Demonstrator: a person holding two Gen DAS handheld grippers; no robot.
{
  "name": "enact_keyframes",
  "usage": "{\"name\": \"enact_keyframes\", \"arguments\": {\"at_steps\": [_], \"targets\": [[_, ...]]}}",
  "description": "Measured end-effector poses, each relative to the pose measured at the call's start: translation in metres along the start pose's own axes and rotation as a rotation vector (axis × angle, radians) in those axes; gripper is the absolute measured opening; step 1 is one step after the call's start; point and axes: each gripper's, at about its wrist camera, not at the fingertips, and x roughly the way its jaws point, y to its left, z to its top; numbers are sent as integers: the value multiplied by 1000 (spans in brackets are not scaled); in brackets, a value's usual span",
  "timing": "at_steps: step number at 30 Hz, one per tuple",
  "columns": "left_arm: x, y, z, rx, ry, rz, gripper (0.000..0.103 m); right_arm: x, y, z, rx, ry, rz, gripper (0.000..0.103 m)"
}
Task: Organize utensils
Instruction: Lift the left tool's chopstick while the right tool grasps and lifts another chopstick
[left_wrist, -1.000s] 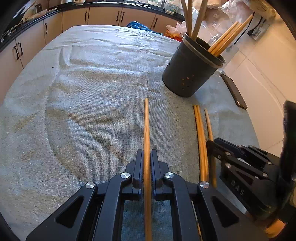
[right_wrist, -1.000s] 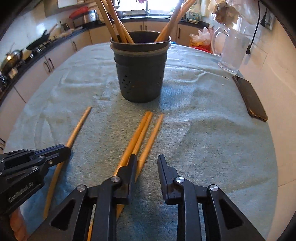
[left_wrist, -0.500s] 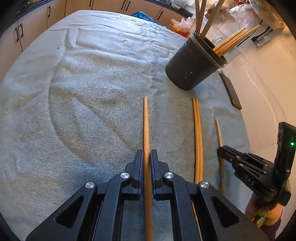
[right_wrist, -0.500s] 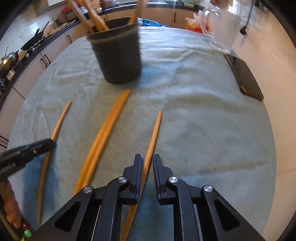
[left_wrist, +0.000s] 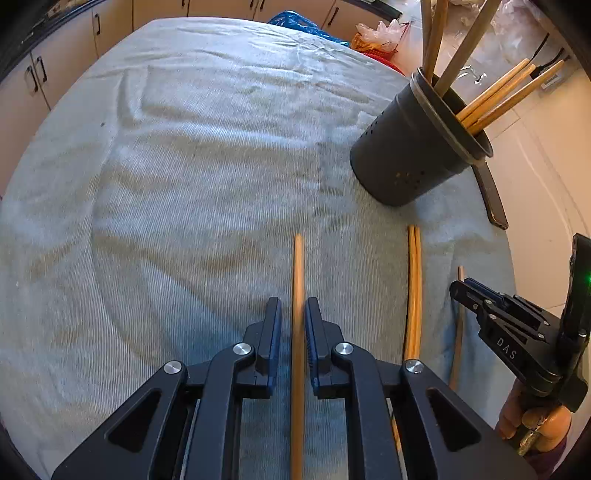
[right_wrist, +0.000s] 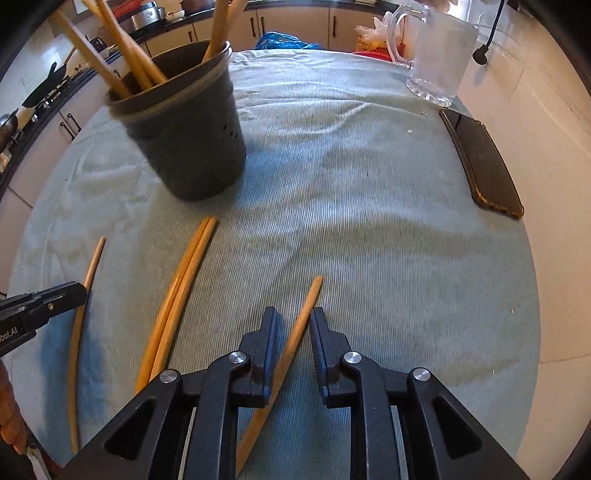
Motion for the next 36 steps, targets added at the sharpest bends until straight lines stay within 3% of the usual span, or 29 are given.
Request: {"name": "enact_keyframes", "arguments": {"at_steps": [6,8,9,12,17,27,36], "targets": [[2,-4,4,39,-38,5,12,-1,3,0,11,-37,-12,19],[1,-8,2,70,-58,17,11,-3,8,-4,-2,-62,-27,10],[1,-10,1,88,-71,26,5,-3,10,-6,-6,-80,-33,9],[-4,-10,-2,81,-99,17,5,-9,8,-10,28,-110,28,6],[-42,-13,-8,90,-202,9,5,-43,2,-17,54,-224,108,6],[-126,-46,-38,186,-431,-6,5,-110,-11,-31,83,-433,158,6],[-166,-62,-70,241,-536,10,5,-157,-16,-54,72,-543,169,6]]}}
